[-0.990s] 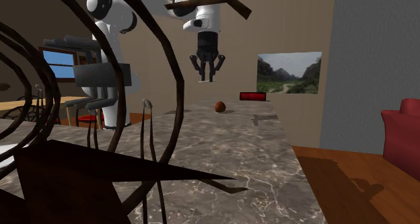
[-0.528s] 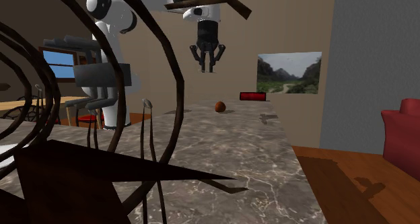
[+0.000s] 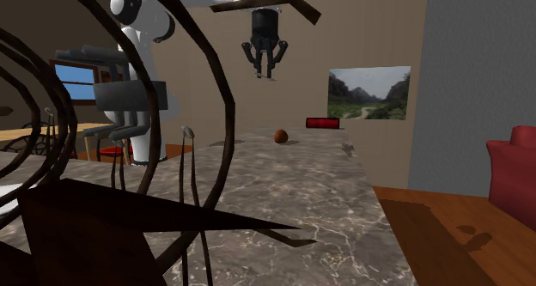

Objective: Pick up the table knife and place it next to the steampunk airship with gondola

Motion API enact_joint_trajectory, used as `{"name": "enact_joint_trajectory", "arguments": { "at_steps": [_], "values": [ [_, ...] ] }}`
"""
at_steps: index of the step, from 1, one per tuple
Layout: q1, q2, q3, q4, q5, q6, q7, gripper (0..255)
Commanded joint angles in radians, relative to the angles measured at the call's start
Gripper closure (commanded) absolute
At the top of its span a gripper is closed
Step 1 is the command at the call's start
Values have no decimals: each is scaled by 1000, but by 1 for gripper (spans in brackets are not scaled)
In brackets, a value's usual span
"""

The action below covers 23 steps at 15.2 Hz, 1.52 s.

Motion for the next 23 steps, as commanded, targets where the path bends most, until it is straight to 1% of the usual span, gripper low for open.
{"name": "enact_joint_trajectory", "arguments": {
  "at_steps": [1,10,19,23],
  "values": [
    [-1,4,-1,32,-2,-28,1,255],
    [-5,38,-1,188,-12,-152,11,255],
    [-6,93,6,370,-28,-281,26,255],
    [-44,123,-48,397,-48,-283,-67,255]
  ]
}}
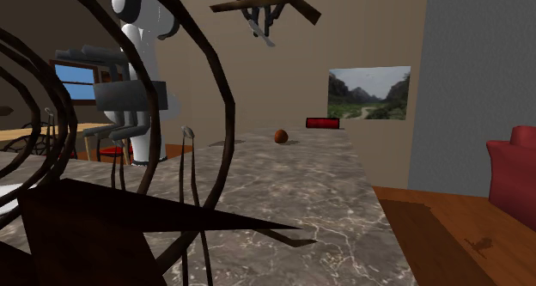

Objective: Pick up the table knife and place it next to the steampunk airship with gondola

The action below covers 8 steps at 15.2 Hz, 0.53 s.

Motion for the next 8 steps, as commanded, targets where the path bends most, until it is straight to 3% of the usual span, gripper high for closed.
{"name": "enact_joint_trajectory", "arguments": {
  "at_steps": [1,8],
  "values": [
    [-20,7,-28,4,-7,1,-49,255],
    [-86,108,-107,116,-41,-14,-200,255]
  ]
}}
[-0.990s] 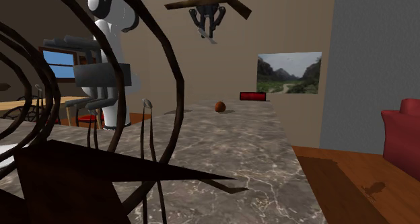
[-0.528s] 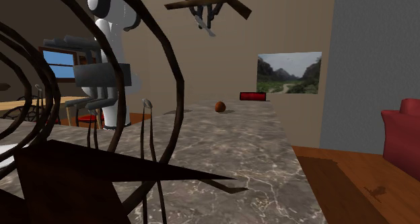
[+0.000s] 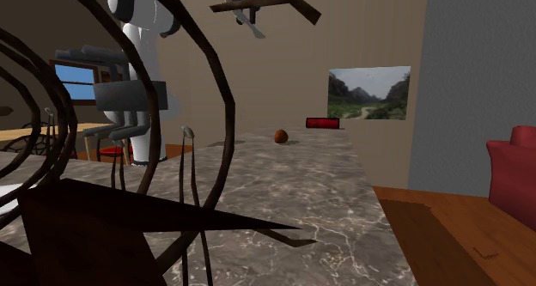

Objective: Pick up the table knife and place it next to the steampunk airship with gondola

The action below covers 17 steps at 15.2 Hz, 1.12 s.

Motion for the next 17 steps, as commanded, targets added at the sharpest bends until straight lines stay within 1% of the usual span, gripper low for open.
{"name": "enact_joint_trajectory", "arguments": {
  "at_steps": [1,5,8,9,17],
  "values": [
    [-17,50,-19,61,-12,-12,-39,255],
    [-56,139,-56,172,-28,-35,-118,255],
    [-84,223,-80,285,-39,-63,-175,255],
    [-88,236,-82,302,-40,-68,-182,255],
    [-96,160,-85,84,-30,75,-187,255]
  ]
}}
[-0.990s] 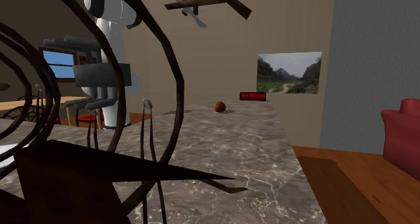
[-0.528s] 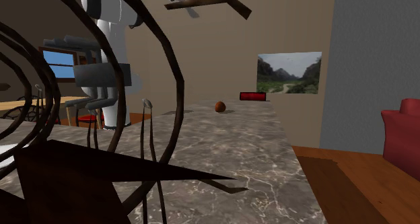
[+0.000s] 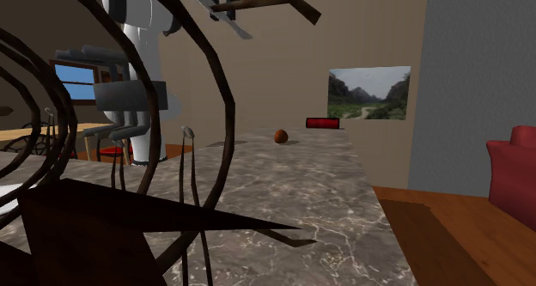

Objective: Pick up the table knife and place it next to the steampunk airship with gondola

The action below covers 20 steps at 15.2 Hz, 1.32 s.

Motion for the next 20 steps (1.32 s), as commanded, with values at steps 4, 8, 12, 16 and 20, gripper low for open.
{"name": "enact_joint_trajectory", "arguments": {
  "at_steps": [4,8,12,16,20],
  "values": [
    [-3,-32,-2,-115,4,84,-2,255],
    [-4,-51,-2,-194,6,144,-3,255],
    [-5,-65,-3,-266,8,203,-4,255],
    [-6,-74,-3,-332,9,259,-4,255],
    [-6,-79,-4,-392,10,314,-4,255]
  ]
}}
